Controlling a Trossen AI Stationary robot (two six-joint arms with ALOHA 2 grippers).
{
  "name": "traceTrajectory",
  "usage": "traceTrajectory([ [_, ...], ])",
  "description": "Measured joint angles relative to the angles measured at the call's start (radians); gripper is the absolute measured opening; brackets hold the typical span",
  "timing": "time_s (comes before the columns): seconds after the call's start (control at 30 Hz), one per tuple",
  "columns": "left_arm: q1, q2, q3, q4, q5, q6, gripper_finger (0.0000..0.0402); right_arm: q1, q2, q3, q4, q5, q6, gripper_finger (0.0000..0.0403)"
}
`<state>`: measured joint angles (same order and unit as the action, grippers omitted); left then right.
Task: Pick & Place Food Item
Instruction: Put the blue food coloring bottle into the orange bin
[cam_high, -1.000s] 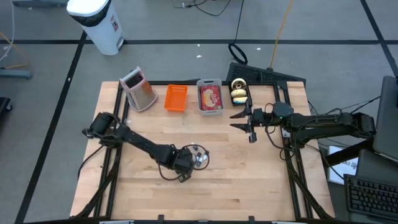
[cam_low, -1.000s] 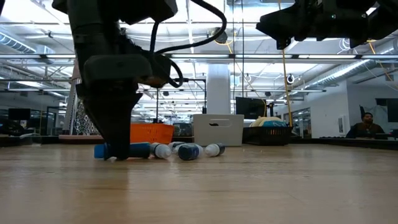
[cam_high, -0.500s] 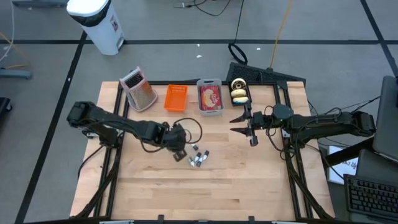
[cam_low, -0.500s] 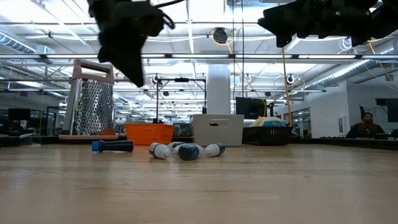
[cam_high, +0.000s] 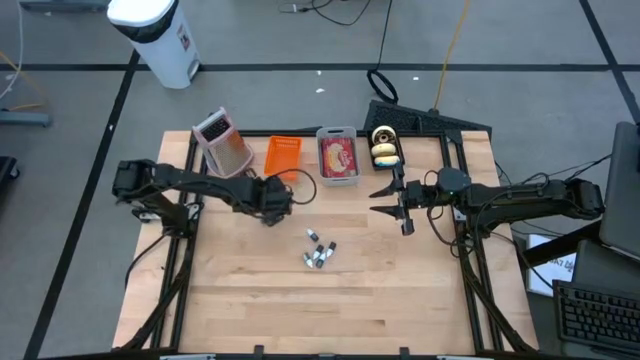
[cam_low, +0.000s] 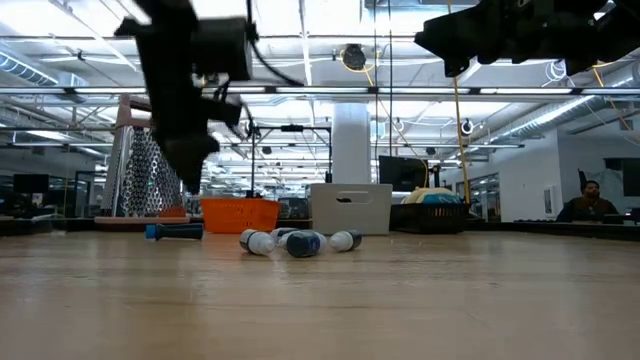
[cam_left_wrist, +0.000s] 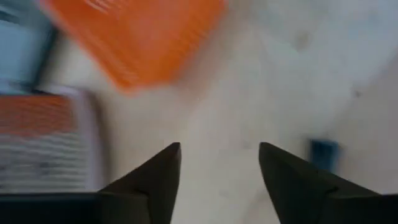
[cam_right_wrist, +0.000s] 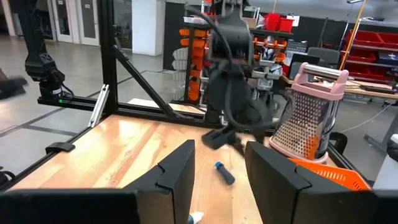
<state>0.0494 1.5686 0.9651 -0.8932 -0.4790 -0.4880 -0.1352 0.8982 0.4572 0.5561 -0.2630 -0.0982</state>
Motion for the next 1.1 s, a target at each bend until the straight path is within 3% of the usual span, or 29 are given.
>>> traceTrajectory([
  [0.13, 0.047, 0.005, -0.133, 0.141, 0.133, 0.024, 0.0237, 0.000, 0.000, 0.000, -0.001, 0.000, 0.000, 0.0130],
  [0.4, 0.045, -0.002, -0.228, 0.171, 0.148, -0.071, 0.0239, 0.000, 0.000, 0.000, 0.000, 0.000, 0.000, 0.0130],
  [0.6, 0.028, 0.000, -0.221, 0.184, 0.123, -0.067, 0.0239, 0.000, 0.000, 0.000, 0.001, 0.002, 0.000, 0.0130],
  [0.87, 0.026, 0.004, -0.086, 0.047, 0.148, -0.071, 0.0239, 0.000, 0.000, 0.000, 0.000, 0.004, 0.000, 0.0130],
  [1.1, 0.025, 0.004, -0.078, 0.113, 0.320, -0.065, 0.0239, 0.000, 0.000, 0.000, -0.014, 0.001, 0.006, 0.0130],
])
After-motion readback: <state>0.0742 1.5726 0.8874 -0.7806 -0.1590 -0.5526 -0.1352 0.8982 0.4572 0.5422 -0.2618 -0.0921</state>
